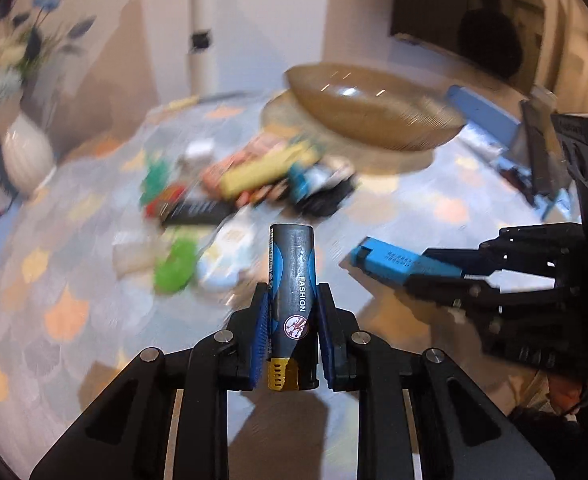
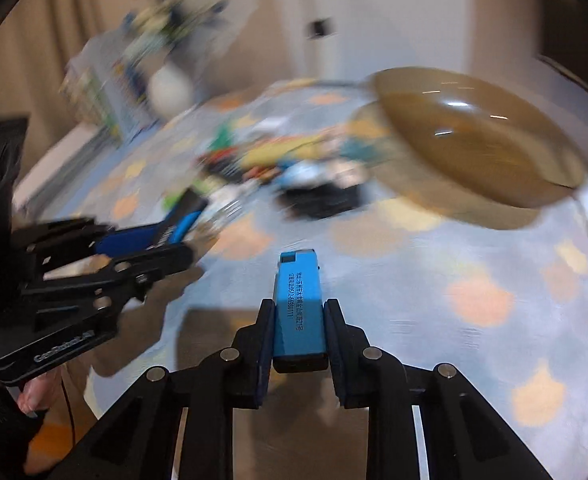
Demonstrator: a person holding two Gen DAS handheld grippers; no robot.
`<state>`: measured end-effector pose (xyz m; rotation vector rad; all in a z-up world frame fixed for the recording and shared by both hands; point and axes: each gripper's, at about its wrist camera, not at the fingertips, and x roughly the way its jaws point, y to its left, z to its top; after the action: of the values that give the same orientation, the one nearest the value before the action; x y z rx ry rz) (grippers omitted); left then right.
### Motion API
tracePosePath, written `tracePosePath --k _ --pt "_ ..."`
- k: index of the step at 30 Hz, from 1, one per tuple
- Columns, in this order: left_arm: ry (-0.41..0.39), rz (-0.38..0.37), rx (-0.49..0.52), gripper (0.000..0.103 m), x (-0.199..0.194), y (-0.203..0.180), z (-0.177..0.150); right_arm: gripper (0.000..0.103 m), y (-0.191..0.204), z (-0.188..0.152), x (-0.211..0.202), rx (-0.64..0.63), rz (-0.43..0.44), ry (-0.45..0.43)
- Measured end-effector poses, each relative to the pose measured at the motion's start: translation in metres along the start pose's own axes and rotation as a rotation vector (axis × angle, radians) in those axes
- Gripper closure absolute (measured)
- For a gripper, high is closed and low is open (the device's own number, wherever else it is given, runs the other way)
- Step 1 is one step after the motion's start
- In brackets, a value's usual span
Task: Organize rigid objects
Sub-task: 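Carry both lighters over the amber bowl and open both tools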
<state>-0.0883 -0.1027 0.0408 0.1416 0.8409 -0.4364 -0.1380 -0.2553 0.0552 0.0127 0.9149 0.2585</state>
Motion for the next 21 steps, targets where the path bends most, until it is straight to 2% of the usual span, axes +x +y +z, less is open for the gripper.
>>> tracePosePath --k 3,7,10,12,14,18,21 --pt "-0.048 -0.029 0.046 0.084 -0.010 -0.022 0.024 0.079 -0.028 0.013 -0.031 0.059 -0.037 -0.063" --pt "-0.094 -0.071 0.091 0.084 -0.014 -0.045 0.071 0.079 -0.058 0.044 -0.070 0.104 -0.087 -0.155" --pt "-0.123 -0.101 0.103 0.084 -0.012 -0.056 0.103 0.079 -0.080 0.068 -0.090 0.123 -0.158 -0.208" --pt "-0.120 -0.110 0.106 0.084 -0.002 -0.062 0.124 0.079 -0.097 0.080 -0.084 0.158 -0.164 -0.184" --pt "-0.083 -0.132 0.087 0.084 0.016 -0.067 0.142 0.079 -0.115 0.089 -0.066 0.202 -0.153 -0.128" --pt "-0.020 -0.143 0.075 0.084 0.057 -0.081 0.158 0.079 -0.134 0.098 -0.035 0.254 -0.135 -0.036" --pt "0.006 -0.139 0.076 0.083 0.074 -0.092 0.159 0.079 -0.138 0.103 -0.025 0.247 -0.169 0.003"
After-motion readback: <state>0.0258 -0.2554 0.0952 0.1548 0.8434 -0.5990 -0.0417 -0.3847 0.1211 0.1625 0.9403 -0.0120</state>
